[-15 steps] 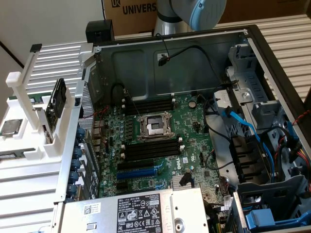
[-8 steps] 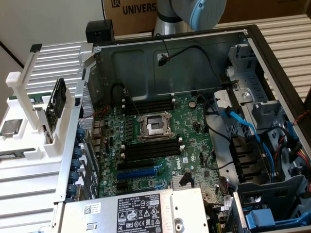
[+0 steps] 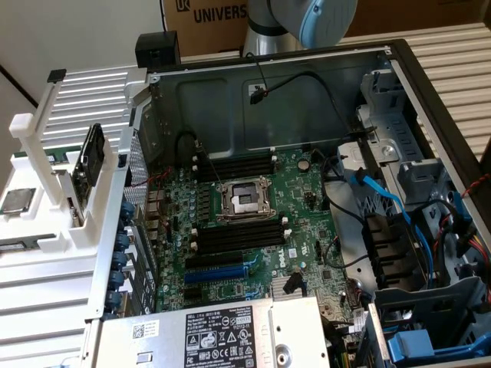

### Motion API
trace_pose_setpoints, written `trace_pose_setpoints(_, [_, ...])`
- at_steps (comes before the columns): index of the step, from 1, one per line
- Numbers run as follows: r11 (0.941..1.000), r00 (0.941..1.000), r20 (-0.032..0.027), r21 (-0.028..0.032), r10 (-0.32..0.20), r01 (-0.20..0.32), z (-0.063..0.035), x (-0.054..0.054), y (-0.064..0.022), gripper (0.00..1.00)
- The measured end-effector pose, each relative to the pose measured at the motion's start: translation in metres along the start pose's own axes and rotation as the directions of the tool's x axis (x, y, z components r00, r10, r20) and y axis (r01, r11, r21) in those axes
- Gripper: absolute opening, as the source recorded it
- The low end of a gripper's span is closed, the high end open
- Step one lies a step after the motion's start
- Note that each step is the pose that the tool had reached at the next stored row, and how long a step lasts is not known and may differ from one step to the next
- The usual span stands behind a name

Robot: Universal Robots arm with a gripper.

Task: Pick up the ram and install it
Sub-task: 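Pick up the ram and move it above insertion slot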

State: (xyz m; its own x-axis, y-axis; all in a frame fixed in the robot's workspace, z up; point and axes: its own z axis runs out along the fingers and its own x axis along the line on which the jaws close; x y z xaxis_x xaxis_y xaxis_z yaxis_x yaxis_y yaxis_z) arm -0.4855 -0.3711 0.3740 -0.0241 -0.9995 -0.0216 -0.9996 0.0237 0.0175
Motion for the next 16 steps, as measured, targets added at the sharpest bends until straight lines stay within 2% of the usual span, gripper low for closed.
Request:
trace_pose_setpoints(1, [1.0000,1.0000,-0.0002,0.0047,0.000,0.000,0.0008,0.0000,0.0003,0.10])
trace_pose_setpoints(2, [0.9995,1.0000,-0.0023,0.0318,-0.001,0.001,0.0048,-0.0004,0.0041,0.10])
trace_pose_setpoints(3, [0.9994,1.0000,-0.0025,0.0341,-0.001,0.001,0.0055,-0.0003,0.0046,0.10])
trace_pose_setpoints(16, [0.9994,1.0000,-0.0032,0.0355,-0.001,0.001,0.0070,-0.0008,0.0067,0.10])
